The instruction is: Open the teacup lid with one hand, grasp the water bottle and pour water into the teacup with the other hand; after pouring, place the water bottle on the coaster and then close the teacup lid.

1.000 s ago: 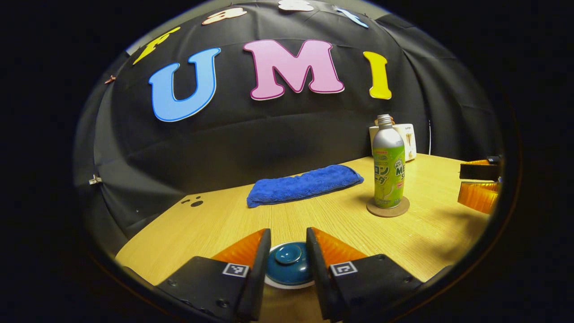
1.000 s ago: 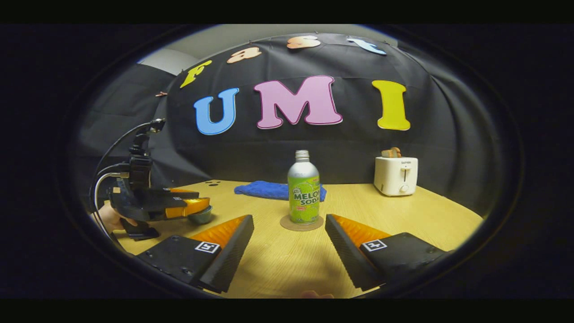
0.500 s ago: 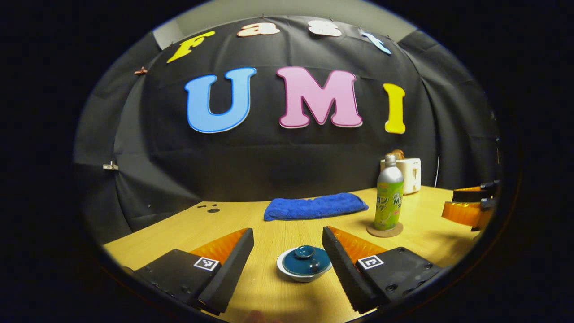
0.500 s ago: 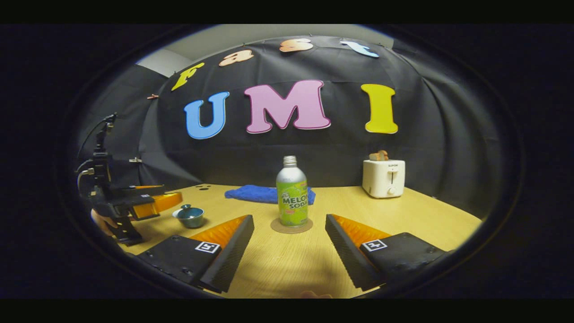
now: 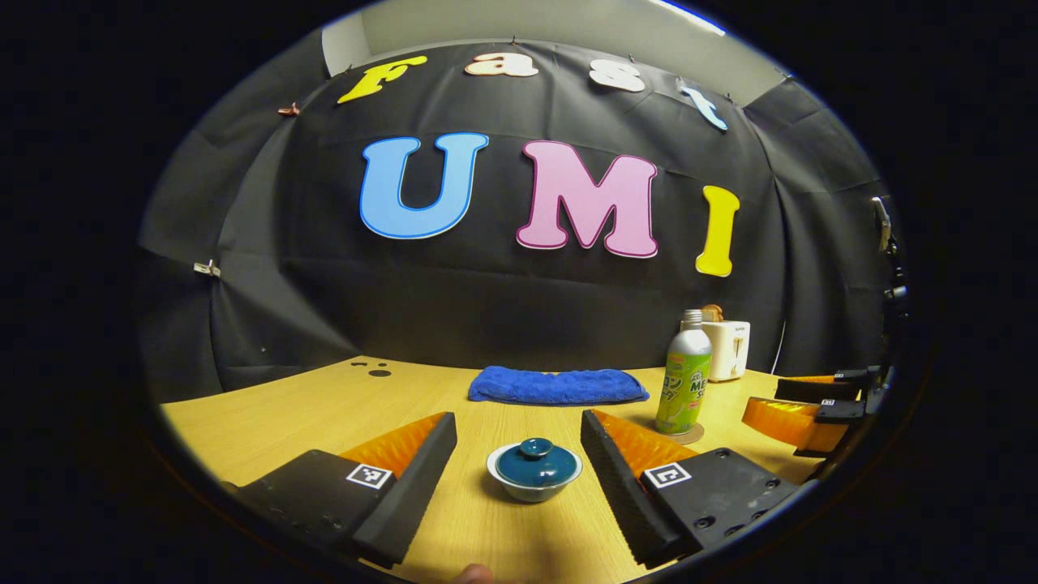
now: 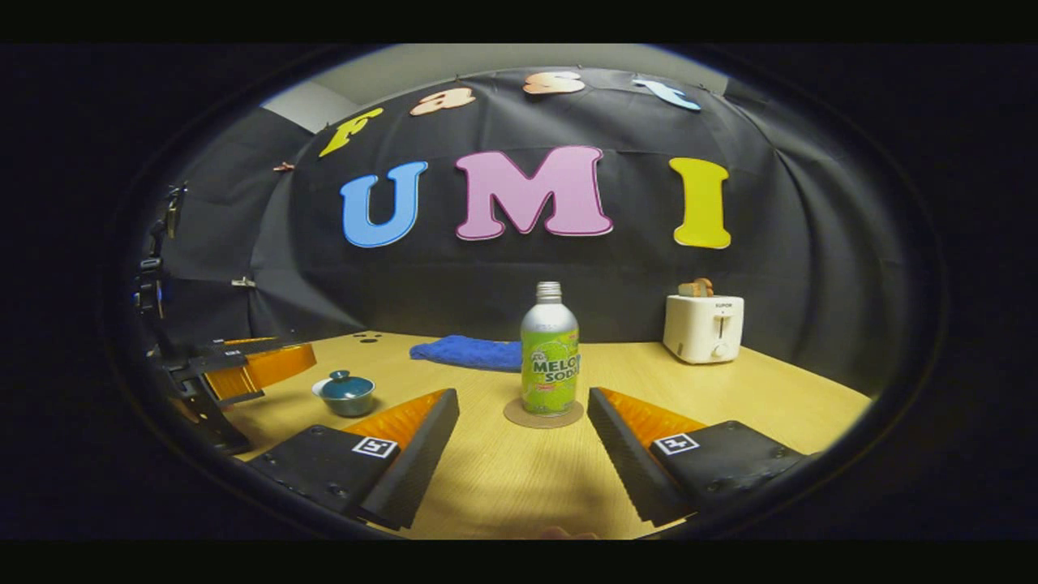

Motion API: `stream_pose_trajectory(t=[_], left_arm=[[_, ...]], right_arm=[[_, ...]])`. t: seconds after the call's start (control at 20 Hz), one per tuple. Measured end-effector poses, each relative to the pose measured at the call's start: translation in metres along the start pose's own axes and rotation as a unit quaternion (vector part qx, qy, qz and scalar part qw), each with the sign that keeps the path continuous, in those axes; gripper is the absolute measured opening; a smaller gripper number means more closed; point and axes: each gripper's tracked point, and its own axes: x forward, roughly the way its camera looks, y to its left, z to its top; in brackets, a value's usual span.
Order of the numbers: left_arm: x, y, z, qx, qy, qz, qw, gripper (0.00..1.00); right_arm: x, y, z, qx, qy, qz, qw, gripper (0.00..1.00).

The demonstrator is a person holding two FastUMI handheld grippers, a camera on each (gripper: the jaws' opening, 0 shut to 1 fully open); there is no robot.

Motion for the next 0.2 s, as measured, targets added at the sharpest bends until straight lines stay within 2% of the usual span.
stream_pose_trajectory(t=[0.1,0.2], left_arm=[[0.002,-0.0021,-0.0084,0.008,0.018,-0.001,1.0,0.97],[0.0056,-0.0068,-0.0099,0.04,0.024,-0.005,0.999,0.97]], right_arm=[[0.0012,-0.0021,0.0023,-0.001,-0.004,-0.004,1.0,0.98],[0.0036,-0.0026,0.0041,-0.002,-0.011,-0.006,1.0,0.99]])
